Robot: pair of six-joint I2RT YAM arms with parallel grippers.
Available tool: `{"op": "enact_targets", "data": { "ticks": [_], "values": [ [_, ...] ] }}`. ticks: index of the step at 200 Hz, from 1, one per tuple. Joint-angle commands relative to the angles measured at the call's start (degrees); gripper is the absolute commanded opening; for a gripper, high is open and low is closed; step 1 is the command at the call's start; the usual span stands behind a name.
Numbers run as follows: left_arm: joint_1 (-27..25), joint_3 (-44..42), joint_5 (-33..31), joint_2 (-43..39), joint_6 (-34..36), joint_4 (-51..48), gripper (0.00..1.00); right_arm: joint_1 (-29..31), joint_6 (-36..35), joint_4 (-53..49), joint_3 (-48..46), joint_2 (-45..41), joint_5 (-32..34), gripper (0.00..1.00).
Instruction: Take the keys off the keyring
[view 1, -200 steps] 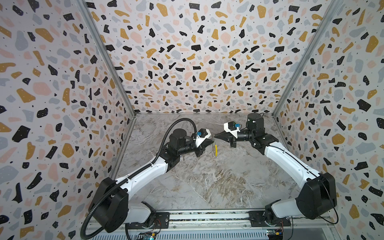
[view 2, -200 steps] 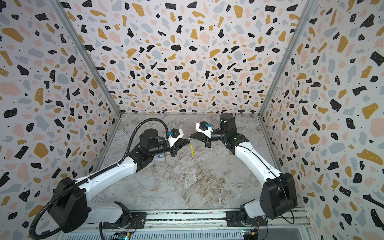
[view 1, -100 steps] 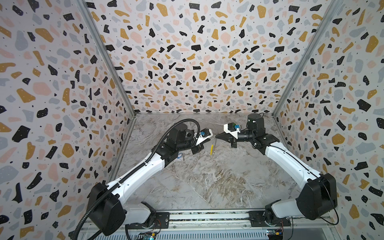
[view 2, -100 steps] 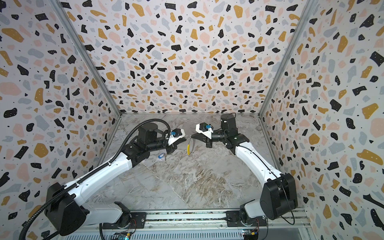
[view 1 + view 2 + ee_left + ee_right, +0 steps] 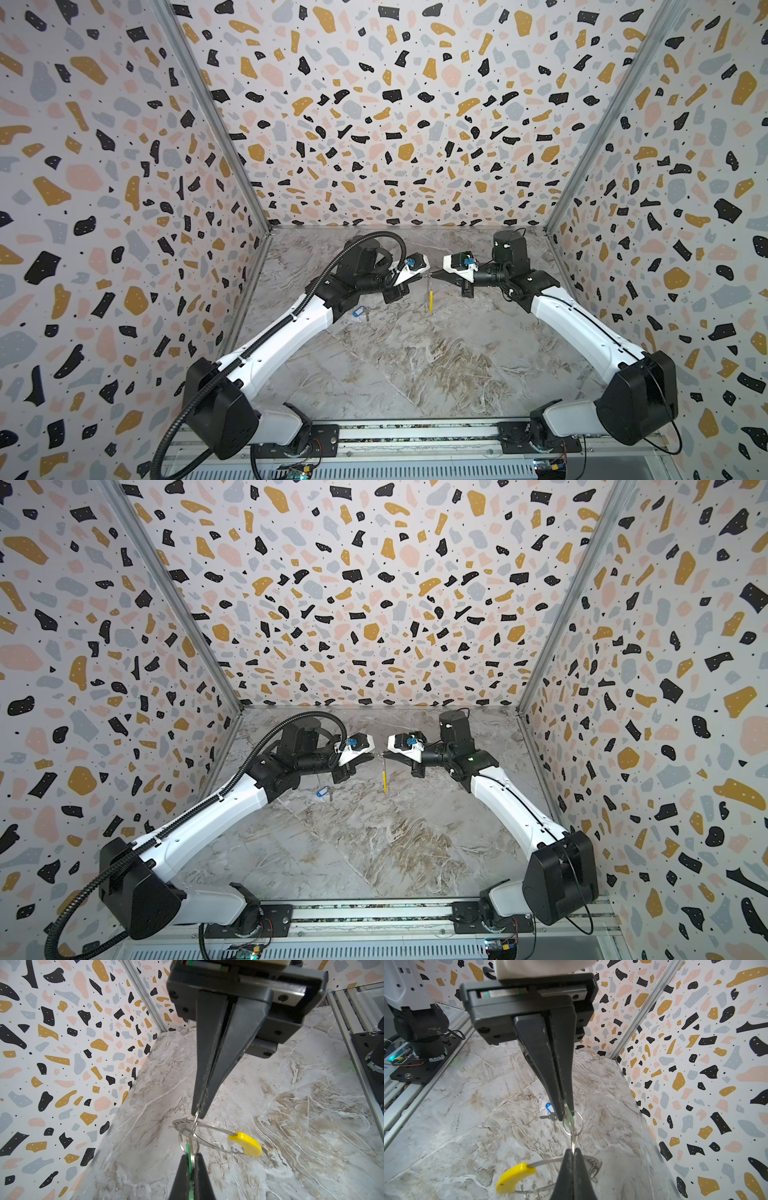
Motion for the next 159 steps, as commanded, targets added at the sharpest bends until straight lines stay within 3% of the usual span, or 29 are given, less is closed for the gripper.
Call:
{"op": "enact_targets", "data": {
  "ticks": [1,80,159],
  "values": [
    [-0.06,1.66,0.68,-0.04,-0.34,1.38,0.0,0.85,-0.46,-1.26,0.64,-1.63,1.71,0.0],
    [-0.04,3.01,-1.61,0.56,0.96,0.9,0.0,2.2,-0.2,-3.78,1.03,-1.94,3.34,0.0],
    [0.7,4.94,-1.69,1.52,3.0,-2.56,0.0,2.18,-2.78,-5.37,1.61,-1.65,-0.63,0.0]
  ]
}}
